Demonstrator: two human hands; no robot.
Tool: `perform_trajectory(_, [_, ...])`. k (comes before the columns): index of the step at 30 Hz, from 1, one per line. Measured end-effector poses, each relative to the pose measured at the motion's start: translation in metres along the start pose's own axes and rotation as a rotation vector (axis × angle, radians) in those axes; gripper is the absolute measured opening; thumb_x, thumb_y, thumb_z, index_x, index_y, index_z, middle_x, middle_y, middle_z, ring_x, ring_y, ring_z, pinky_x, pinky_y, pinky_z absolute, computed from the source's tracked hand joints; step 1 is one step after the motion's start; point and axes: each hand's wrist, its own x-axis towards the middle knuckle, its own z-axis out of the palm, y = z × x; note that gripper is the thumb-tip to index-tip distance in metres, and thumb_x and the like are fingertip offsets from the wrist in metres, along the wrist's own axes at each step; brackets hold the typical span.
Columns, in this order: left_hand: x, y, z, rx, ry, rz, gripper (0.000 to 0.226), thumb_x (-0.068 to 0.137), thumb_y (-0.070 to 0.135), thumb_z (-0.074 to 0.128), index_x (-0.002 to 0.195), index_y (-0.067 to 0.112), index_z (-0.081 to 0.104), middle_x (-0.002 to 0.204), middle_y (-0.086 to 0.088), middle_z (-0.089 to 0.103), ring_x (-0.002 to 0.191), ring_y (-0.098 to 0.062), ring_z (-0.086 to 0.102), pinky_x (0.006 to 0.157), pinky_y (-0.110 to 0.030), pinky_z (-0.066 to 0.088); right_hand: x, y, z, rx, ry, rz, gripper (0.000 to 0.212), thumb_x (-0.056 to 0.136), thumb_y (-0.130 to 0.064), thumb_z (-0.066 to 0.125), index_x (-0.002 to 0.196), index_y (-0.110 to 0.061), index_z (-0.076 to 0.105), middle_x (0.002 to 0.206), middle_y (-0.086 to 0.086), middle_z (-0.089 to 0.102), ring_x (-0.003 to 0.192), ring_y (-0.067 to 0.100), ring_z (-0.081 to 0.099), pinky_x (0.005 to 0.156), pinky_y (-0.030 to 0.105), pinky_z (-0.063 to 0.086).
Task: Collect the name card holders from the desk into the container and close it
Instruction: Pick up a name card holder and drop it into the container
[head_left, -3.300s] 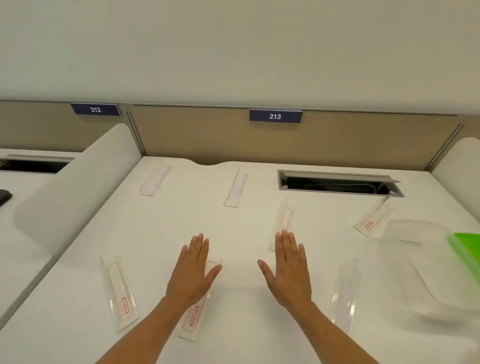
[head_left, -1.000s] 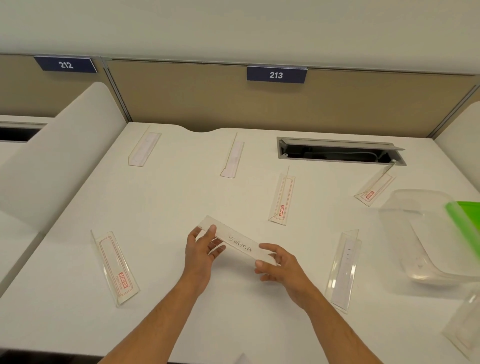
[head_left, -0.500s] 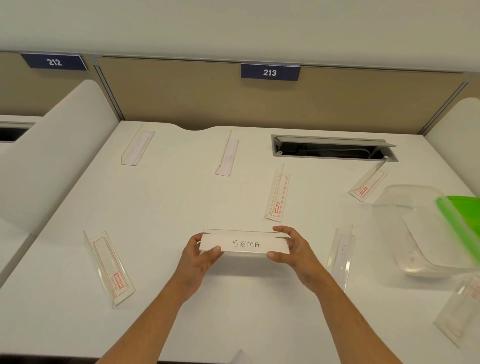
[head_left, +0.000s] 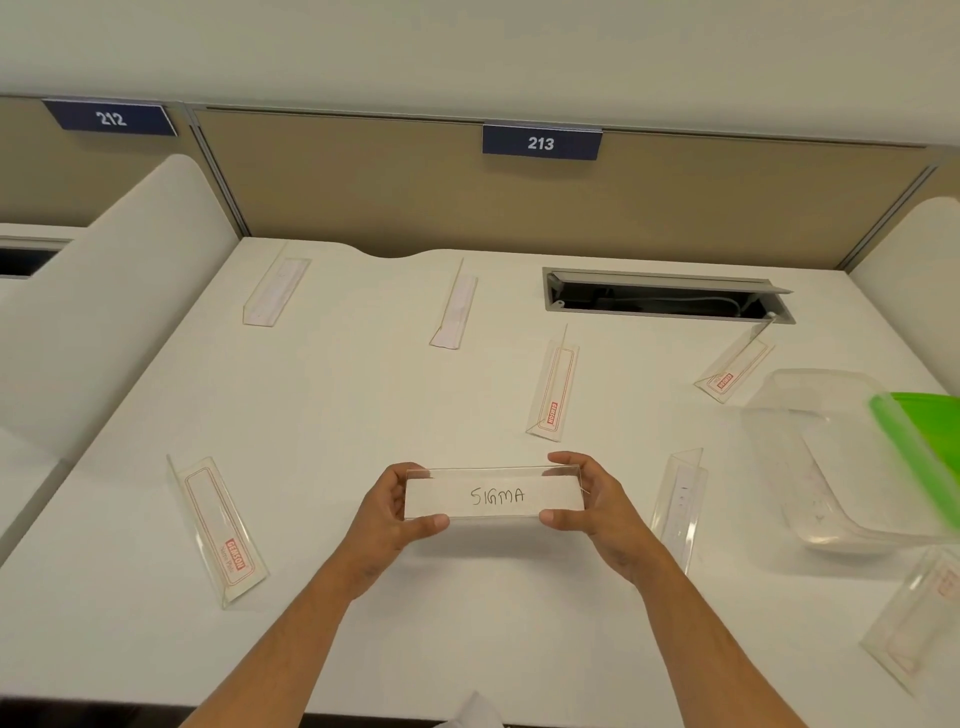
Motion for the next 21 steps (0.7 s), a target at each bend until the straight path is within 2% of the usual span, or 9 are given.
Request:
perform_trajectory(6, [0.0, 0.008, -0.002, 0.081, -0.018, 0.051, 0.077, 0.057, 0.018, 0.093, 0.122, 0.038, 0.057, 0.118, -0.004, 0.067, 0.11, -0.018, 0.065, 0.095, -0.034, 0.053, -0.003, 0.0, 0.0, -0.007, -0.008, -0.013, 0.078, 0.06, 0.003, 0.089, 0.125, -0.029, 0.059, 0.121, 0.012, 0.06, 0.11, 0.021, 0.066, 0.084, 0.03, 0.056])
perform_trajectory(9, [0.0, 0.01, -0.001, 0.065, 0.0, 0.072, 0.076, 0.055, 0.02, 0.094, 0.12, 0.036, 0.059, 0.114, -0.004, 0.068, 0.108, -0.02, 0.067, 0.091, -0.033, 0.055, -0.004, -0.001, 0.0, -0.055, 0.003, -0.02, 0.08, 0.064, 0.003, 0.088, 0.127, -0.033, 0.055, 0.124, 0.011, 0.059, 0.112, 0.022, 0.065, 0.086, 0.029, 0.055])
perform_trajectory(14, [-0.001, 0.011, 0.0, 0.023, 0.019, 0.079, 0.072, 0.054, 0.018, 0.093, 0.116, 0.032, 0.06, 0.112, -0.009, 0.069, 0.107, -0.025, 0.067, 0.085, -0.033, 0.056, -0.006, -0.008, -0.002, -0.242, -0.001, -0.079, 0.08, 0.066, -0.013, 0.091, 0.127, -0.043, 0.049, 0.122, 0.004, 0.061, 0.112, 0.019, 0.063, 0.099, 0.03, 0.051])
perform_trajectory(17, [-0.001, 0.013, 0.001, 0.007, 0.016, 0.079, 0.072, 0.054, 0.017, 0.093, 0.117, 0.03, 0.059, 0.112, -0.013, 0.069, 0.106, -0.026, 0.067, 0.083, -0.031, 0.056, -0.005, -0.012, -0.004, -0.294, -0.005, -0.113, 0.075, 0.064, -0.017, 0.092, 0.122, -0.045, 0.052, 0.119, 0.003, 0.061, 0.109, 0.017, 0.064, 0.097, 0.028, 0.052])
perform_trajectory(21, [-0.001, 0.017, 0.004, -0.007, 0.008, 0.082, 0.072, 0.055, 0.016, 0.092, 0.117, 0.029, 0.059, 0.111, -0.014, 0.069, 0.105, -0.027, 0.068, 0.081, -0.03, 0.056, -0.005, -0.014, -0.007, -0.334, -0.007, -0.144, 0.065, 0.062, -0.023, 0.093, 0.115, -0.04, 0.06, 0.116, 0.001, 0.063, 0.109, 0.017, 0.063, 0.088, 0.023, 0.053])
